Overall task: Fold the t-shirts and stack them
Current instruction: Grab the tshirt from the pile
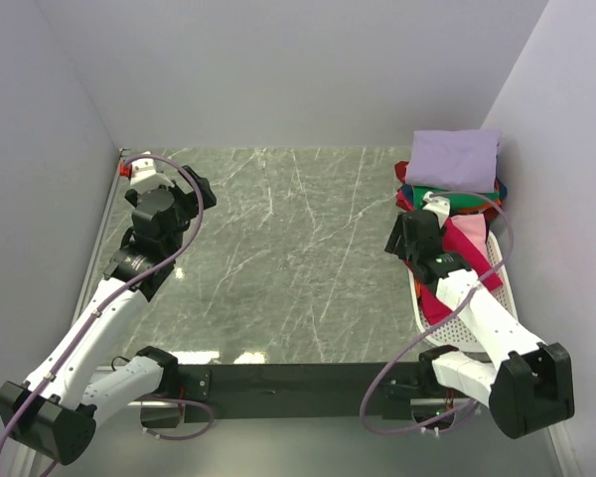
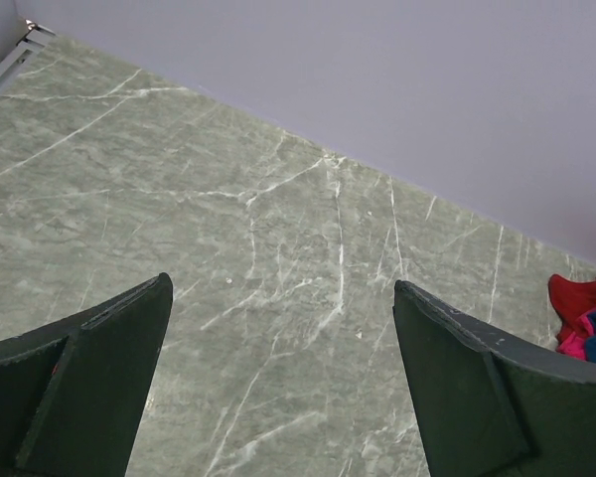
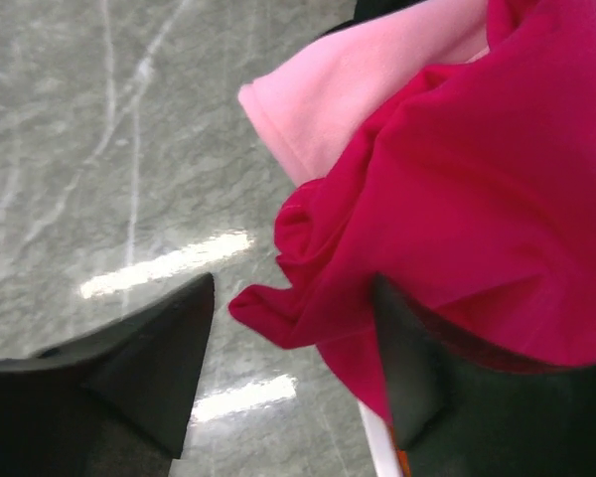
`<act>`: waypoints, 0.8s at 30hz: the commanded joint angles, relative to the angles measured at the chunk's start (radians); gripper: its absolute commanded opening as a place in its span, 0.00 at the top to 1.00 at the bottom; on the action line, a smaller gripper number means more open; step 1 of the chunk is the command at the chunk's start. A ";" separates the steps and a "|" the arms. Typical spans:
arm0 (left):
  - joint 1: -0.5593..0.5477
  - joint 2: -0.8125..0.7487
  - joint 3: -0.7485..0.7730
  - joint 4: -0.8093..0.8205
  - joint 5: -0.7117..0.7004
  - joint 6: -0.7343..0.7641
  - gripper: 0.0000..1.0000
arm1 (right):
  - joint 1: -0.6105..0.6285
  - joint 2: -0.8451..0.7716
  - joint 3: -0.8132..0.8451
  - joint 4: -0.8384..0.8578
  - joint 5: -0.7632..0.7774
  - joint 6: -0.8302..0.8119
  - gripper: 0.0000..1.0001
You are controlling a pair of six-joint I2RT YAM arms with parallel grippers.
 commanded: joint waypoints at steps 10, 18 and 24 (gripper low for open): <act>-0.003 -0.018 -0.008 0.027 -0.028 0.011 0.01 | 0.006 -0.012 0.098 -0.044 0.066 0.001 1.00; -0.003 -0.002 -0.004 0.030 -0.010 0.011 0.01 | 0.045 -0.146 0.271 -0.167 0.143 -0.048 1.00; -0.003 0.005 -0.004 0.031 -0.008 0.016 0.01 | 0.089 -0.146 0.487 -0.108 0.118 -0.147 1.00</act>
